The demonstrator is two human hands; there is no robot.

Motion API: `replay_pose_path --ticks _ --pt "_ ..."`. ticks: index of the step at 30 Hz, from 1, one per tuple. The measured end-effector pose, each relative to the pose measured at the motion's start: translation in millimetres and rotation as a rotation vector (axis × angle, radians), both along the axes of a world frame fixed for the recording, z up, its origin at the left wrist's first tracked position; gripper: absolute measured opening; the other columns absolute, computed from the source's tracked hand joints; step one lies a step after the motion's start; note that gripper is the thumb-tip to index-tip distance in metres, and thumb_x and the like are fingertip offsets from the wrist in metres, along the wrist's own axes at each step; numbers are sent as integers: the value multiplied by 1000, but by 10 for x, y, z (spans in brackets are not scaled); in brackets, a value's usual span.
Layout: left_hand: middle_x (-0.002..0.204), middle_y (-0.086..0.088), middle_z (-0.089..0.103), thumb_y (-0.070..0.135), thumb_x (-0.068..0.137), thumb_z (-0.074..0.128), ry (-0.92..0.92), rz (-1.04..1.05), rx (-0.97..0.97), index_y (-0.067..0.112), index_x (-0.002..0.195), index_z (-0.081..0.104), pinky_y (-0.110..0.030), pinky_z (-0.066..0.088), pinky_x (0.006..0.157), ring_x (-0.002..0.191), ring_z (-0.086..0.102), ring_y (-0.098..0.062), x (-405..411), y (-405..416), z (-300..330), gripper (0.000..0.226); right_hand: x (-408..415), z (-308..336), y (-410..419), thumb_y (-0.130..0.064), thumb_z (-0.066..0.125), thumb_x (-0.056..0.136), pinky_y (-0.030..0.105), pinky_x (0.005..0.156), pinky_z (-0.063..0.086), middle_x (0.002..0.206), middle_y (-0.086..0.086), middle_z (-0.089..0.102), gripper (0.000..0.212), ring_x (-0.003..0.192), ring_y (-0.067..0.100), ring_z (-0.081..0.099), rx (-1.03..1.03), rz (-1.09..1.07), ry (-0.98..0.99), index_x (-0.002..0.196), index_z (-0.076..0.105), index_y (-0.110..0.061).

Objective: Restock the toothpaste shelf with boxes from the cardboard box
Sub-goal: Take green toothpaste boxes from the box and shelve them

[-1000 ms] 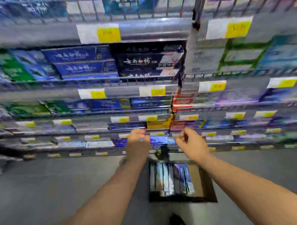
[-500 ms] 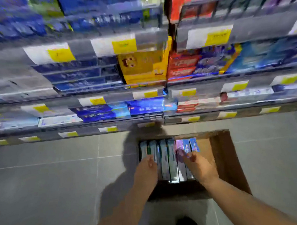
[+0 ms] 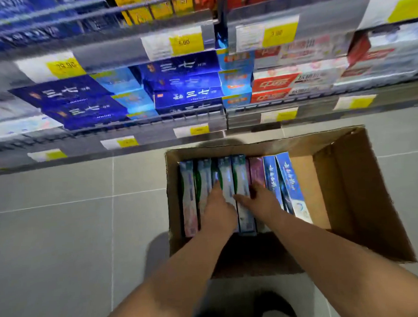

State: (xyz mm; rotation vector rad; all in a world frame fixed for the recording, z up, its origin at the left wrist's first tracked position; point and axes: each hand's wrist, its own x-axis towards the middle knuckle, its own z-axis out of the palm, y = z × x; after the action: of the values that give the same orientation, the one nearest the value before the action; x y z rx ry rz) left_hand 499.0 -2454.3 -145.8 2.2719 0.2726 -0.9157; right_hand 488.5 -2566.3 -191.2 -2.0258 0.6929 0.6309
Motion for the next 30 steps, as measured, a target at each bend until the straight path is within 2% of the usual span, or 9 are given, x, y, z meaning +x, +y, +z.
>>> replay_pose_path --ticks 3,6,11,15,19,23,26,28,30 --pt "150 -13 30 6 95 42 29 57 -33 19 152 4 -22 39 81 119 52 -25 49 -109 -138 69 -36 0 -122 -34 65 83 28 67 44 91 5 65 30 85 23 59 4 13 3 99 60 -8" --pt "156 -13 19 12 95 48 28 109 -43 18 151 -5 -31 35 104 136 36 -28 60 -219 -226 77 -133 33 -298 -32 64 78 29 68 47 87 2 64 25 81 22 60 -45 -56 -2 97 60 -15" --pt "150 -11 33 6 88 56 34 162 -52 20 151 -7 -35 35 107 134 40 -28 62 -258 -211 90 -264 160 -542 -24 55 87 33 72 47 88 3 59 16 82 23 57 -40 -153 -37 98 50 -13" --pt "125 -6 54 11 78 71 42 220 -105 14 139 28 -32 46 98 112 55 -22 75 -179 269 74 -282 626 -555 -17 42 95 36 78 43 87 4 54 5 81 18 51 75 -269 -116 99 45 -17" --pt "86 -1 51 17 80 67 3 228 -33 15 97 43 -34 49 79 87 54 -21 137 21 1295 29 -182 1643 -401 -12 63 87 16 59 44 82 1 56 24 66 3 52 240 -265 -257 100 43 -6" --pt "67 4 42 10 79 66 -138 306 -68 20 66 37 -28 38 62 76 48 -20 258 266 2578 33 78 2902 -212 -16 74 77 12 51 44 85 -2 56 40 66 5 55 179 -93 -397 94 39 -22" --pt "72 1 49 14 79 67 -235 400 -99 23 69 40 -27 36 66 79 51 -20 398 489 3668 30 311 3921 -23 -35 74 73 38 67 50 79 -8 57 40 74 17 59 89 24 -466 93 42 -24" --pt "85 0 55 19 77 68 -293 444 -78 16 87 55 -26 39 73 86 55 -19 495 634 4256 16 462 4514 107 -39 72 71 38 71 46 83 -7 59 38 81 18 58 75 80 -532 93 43 -29" --pt "90 0 56 18 76 67 -366 504 -71 11 103 55 -25 39 75 88 56 -18 575 840 4928 31 579 5162 280 -37 72 73 31 75 40 98 -1 58 38 94 20 55 23 189 -648 99 47 -27"
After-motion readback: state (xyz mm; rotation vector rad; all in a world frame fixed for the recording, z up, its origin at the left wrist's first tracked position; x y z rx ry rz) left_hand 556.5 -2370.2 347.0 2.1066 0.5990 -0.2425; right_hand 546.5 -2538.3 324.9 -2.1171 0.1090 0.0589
